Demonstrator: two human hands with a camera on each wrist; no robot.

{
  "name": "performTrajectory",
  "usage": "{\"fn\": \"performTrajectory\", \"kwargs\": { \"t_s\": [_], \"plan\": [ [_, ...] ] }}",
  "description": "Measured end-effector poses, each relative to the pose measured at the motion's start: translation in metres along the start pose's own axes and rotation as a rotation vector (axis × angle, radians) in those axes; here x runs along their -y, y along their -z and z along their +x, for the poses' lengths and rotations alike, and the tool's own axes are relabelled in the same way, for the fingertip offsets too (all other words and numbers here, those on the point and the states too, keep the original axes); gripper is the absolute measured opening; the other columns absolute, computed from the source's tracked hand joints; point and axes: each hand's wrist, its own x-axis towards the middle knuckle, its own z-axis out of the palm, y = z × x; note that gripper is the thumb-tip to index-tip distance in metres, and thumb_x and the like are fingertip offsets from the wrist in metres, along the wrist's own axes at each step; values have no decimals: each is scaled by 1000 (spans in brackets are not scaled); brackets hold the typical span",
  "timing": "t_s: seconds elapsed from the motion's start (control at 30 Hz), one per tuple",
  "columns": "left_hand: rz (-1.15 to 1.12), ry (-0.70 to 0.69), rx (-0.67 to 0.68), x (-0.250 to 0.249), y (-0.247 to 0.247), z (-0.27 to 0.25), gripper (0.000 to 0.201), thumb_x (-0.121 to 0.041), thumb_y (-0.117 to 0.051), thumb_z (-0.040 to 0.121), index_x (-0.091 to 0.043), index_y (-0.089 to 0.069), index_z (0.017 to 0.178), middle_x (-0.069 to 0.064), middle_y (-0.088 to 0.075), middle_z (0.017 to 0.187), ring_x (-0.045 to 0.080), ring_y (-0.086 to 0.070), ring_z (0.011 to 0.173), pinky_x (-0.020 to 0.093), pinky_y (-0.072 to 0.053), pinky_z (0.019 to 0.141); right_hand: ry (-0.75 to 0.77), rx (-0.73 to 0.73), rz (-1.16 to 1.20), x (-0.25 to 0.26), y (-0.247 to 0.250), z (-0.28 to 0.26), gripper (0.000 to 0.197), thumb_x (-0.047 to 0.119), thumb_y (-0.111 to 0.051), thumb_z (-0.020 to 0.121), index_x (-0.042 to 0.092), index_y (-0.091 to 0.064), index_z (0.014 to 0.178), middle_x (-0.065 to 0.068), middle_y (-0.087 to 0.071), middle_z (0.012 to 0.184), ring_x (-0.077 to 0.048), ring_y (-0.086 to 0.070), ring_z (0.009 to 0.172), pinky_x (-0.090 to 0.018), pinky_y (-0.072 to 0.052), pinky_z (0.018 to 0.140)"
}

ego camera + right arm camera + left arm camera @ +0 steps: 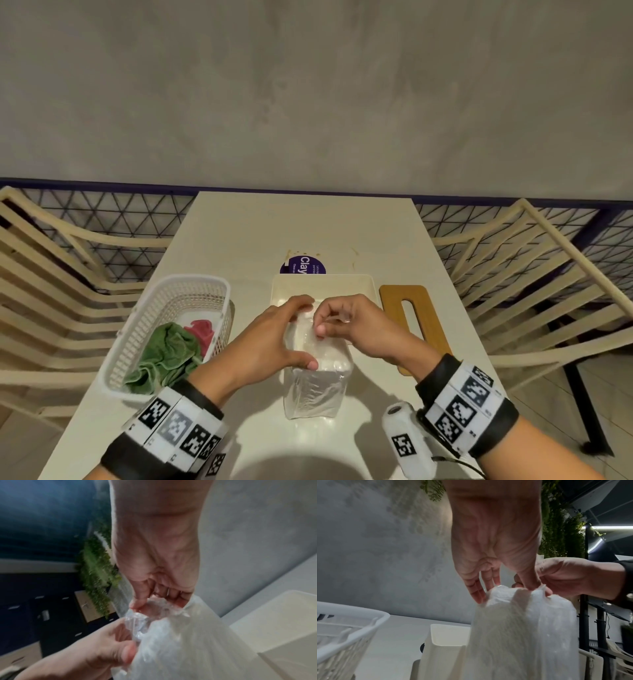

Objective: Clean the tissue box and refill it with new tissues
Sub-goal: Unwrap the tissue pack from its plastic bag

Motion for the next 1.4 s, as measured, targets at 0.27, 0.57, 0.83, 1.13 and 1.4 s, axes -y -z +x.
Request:
{"fn": "performTrajectory", "kwargs": {
  "t_s": [0.27, 0.57, 0.83, 1.13, 1.4],
  "plan": [
    [58, -24, -16, 0, -5, -1, 74, -46, -77, 65, -32, -44, 130, -17, -34, 145, 3, -36, 123, 21, -31, 104, 19, -16, -22, -16, 18, -16, 58, 71, -43, 77, 18, -68, 81, 10, -57, 51, -7, -50, 51, -17, -40, 59],
    [31, -3, 8, 0, -5, 1, 77, -47, -78, 62, -33, -42, 129, -18, -34, 144, 6, -39, 123, 20, -33, 102, 214, 148, -1056, 0, 7, -40, 41, 53, -62, 76, 29, -55, 108, 9, -51, 101, -10, -39, 95, -29, -32, 82],
    [209, 62, -240, -21, -19, 6, 32, -45, -67, 76, -27, -46, 92, -12, -42, 110, 13, -45, 96, 23, -37, 75, 297, 72, -878, -15, 4, -44, 4, 26, -58, 86, 25, -60, 83, 8, -55, 87, -11, -46, 83, -26, -43, 75],
    [-64, 203, -383, 2, 19, 0, 35, -9, -72, 78, -23, -57, 106, -6, -56, 108, 0, -51, 75, 7, -37, 61, 253, -15, -834, -20, 2, -44, 10, 22, -59, 85, 23, -59, 75, 8, -54, 80, -10, -44, 79, -27, -43, 67],
    [425, -220, 8, -10, 9, 6, 59, -3, -50, 79, -24, -43, 134, -6, -47, 140, 12, -40, 130, 29, -33, 110, 90, -70, -582, -5, -4, -45, 32, 55, -63, 76, 23, -65, 80, 17, -48, 98, -6, -52, 82, -18, -41, 69]
  ]
}}
